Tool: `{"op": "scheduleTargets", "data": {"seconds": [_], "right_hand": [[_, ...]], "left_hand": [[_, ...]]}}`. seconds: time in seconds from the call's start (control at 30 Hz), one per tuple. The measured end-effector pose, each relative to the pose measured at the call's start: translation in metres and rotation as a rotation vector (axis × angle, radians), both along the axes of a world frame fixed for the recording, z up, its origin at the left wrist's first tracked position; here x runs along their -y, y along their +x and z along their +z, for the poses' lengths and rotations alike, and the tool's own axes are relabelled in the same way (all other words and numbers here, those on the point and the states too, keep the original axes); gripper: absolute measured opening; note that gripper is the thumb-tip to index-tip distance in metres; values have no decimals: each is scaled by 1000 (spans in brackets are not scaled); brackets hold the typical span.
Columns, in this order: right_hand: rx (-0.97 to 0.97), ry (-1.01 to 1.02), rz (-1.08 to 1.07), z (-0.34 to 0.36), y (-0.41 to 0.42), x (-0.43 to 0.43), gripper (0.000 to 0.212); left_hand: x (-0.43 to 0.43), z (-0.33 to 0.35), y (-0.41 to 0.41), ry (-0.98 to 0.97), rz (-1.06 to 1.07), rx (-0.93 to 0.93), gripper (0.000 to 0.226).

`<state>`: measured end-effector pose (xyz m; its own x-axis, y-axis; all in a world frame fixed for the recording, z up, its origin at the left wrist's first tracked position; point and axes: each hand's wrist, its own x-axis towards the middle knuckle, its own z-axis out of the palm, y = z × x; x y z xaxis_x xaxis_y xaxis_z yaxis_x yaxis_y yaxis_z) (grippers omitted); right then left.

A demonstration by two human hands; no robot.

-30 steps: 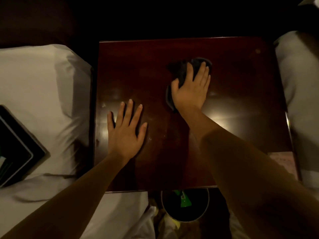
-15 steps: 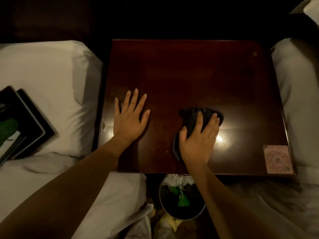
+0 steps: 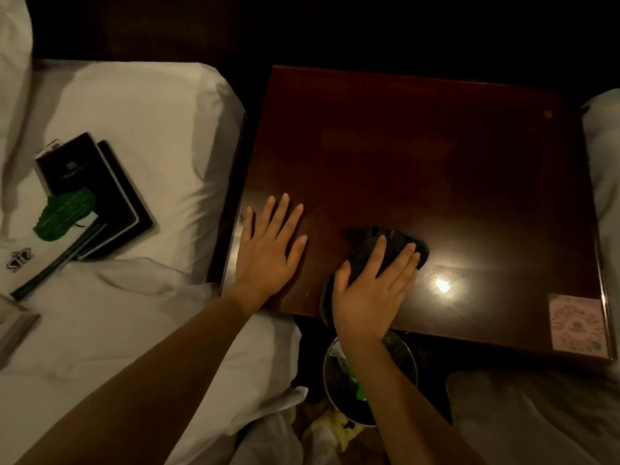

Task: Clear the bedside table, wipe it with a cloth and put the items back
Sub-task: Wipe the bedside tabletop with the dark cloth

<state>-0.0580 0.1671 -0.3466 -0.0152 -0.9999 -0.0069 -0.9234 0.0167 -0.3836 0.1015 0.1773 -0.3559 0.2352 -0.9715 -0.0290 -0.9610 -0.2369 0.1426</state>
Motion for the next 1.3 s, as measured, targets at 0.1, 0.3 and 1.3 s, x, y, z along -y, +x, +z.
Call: {"op": "scheduleTargets", "data": {"seconds": [0.1,0.3,1.3], "right_hand": [[3,12,-41,0,12,-2,68],[-24,6,-8,-4,33,20,67],[-65,-13,691,-2,123,250,61]], "left_hand": [[1,0,2,9,11,-12,56],[1,1,2,30,4,-12,56],[0,-3,3,29,-7,-73,55]]}}
